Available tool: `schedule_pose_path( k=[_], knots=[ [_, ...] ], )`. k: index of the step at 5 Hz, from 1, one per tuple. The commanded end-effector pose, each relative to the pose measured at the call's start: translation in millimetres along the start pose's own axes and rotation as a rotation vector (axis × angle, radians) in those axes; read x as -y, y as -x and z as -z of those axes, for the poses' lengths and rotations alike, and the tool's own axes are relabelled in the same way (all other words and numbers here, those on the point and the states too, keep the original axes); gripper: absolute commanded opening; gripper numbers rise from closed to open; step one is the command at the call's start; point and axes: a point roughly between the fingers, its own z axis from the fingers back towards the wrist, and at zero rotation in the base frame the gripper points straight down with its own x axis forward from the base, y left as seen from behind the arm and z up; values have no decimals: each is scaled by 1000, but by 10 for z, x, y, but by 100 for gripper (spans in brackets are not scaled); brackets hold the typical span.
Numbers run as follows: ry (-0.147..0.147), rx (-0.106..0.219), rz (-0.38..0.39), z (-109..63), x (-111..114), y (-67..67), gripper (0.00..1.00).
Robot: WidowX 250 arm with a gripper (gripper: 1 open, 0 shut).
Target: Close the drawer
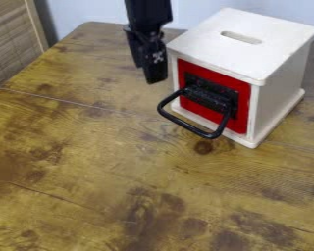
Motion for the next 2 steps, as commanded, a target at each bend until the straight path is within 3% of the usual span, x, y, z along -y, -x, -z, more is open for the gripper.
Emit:
schedule_pose_path(
  k=[1,2],
  knots=[
    [-113,55,6,-189,-80,-40,100],
    [-103,77,21,-104,-125,-98,100]
  ],
)
